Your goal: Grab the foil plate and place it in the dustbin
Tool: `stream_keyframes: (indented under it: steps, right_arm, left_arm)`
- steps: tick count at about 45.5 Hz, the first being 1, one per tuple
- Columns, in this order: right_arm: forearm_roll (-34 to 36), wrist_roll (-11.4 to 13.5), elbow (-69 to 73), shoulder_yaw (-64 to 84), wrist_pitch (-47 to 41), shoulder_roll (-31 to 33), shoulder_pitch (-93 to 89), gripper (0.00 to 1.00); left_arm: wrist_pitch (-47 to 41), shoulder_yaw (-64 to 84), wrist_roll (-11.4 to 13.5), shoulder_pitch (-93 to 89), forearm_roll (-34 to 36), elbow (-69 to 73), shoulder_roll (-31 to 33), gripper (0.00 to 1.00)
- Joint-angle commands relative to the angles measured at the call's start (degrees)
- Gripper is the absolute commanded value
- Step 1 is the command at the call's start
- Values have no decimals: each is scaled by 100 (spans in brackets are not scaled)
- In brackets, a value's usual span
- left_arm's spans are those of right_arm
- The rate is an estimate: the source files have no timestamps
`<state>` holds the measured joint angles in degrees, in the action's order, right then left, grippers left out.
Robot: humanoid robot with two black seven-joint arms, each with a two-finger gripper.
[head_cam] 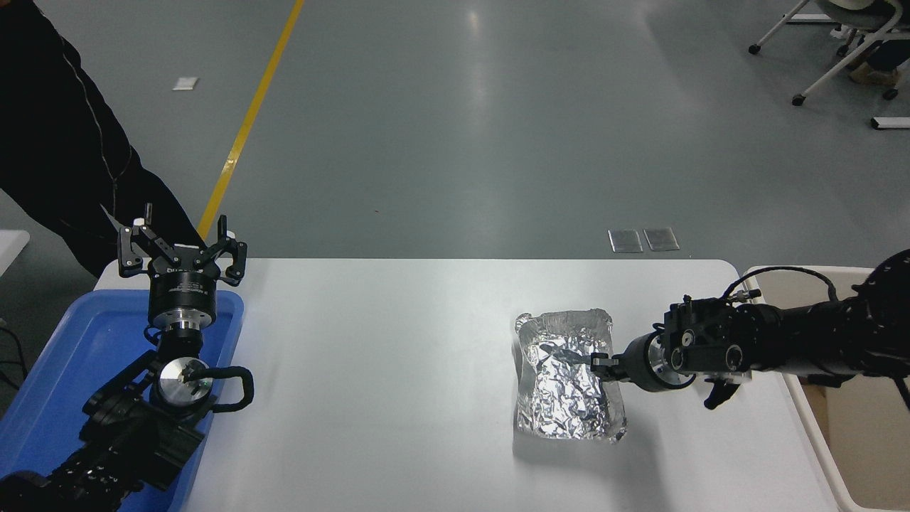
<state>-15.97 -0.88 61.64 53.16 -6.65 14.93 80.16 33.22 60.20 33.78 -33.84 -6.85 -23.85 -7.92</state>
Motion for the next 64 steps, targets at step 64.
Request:
stream_keyframes:
  steps: [64]
  right_arm:
    - [85, 0, 1633, 1926, -1955, 2339, 3878, 0]
  left_arm:
    - [0, 0, -3, 0, 0, 4, 1, 99]
